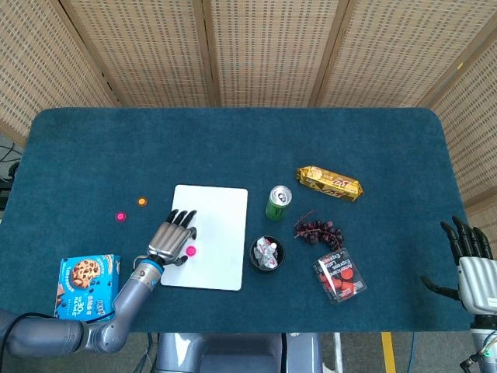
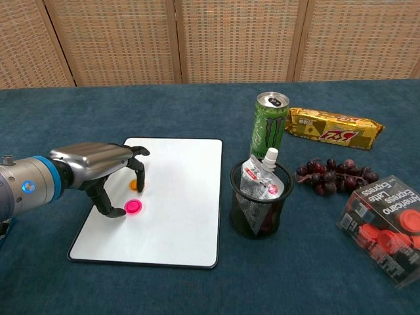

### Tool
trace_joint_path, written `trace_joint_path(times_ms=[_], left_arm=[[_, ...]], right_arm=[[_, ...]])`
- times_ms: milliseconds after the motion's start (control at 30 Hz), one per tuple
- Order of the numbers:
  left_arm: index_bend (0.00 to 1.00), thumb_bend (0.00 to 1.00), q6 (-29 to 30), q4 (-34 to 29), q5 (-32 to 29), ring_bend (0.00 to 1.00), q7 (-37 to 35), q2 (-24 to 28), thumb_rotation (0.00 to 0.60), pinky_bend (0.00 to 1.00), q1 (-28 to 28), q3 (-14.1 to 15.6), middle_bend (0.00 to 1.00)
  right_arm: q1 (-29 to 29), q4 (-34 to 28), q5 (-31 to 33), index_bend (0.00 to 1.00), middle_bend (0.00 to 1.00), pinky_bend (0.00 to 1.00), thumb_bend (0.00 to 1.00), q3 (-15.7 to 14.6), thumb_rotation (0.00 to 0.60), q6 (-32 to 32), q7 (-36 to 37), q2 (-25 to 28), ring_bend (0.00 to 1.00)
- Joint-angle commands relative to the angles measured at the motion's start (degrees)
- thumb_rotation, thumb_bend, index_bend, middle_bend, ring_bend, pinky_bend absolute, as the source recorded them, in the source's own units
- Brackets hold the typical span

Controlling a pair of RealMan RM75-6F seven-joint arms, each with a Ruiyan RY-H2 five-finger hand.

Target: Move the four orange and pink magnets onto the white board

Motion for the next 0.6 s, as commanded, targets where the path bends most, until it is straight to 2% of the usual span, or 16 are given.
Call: trace_joint_path(times_ms=[33, 200, 300, 433, 600], left_arm=[[0.00, 0.22, 0.32, -1.10, -0.34, 0.00, 0.07, 1.05, 0.600, 0.00, -0.02, -0.15, 0.00], [0.00, 0.22, 1.08, -2.27, 2.45, 0.00, -3.78, 6.48, 0.600, 0.00, 1.29, -0.95, 0.00], [0.10, 0.24, 1.66, 0.64, 3.95, 0.00, -8.01, 8.62, 0.600, 0.00, 2.88, -1.74, 0.00], [0.21, 0.27, -0.73, 9.14, 3.37, 0.00, -15.23, 9.84, 0.600, 0.00, 4.10, -4.34, 0.00], [0.28, 0.28, -5.94, 18.47, 2.54, 0.00, -20.55, 8.37, 0.600, 0.00, 3.63, -6.32, 0.00]], right_arm=[[0.01, 0.00, -0.02, 0.00, 0.00, 0.00, 0.06, -0.02, 0.600, -0.03, -0.06, 0.02, 0.00], [-0.02, 0.05, 0.00, 0.00, 0.00, 0.00, 0.05, -0.04, 0.600, -0.04, -0.09, 0.00, 0.00], [-0.01, 0.06, 0.00, 0.00, 0.00, 0.00, 0.06, -0.07, 0.600, -0.13, -0.07, 0.03, 0.00], [0.03, -0.07, -0.08, 0.00, 0.00, 0.00, 0.05, -0.14, 0.600, -0.22, -0.26, 0.05, 0.00], [0.18, -0.24, 0.04, 0.00, 0.00, 0.00, 0.06, -0.06, 0.600, -0.38, -1.00, -0.09, 0.00]])
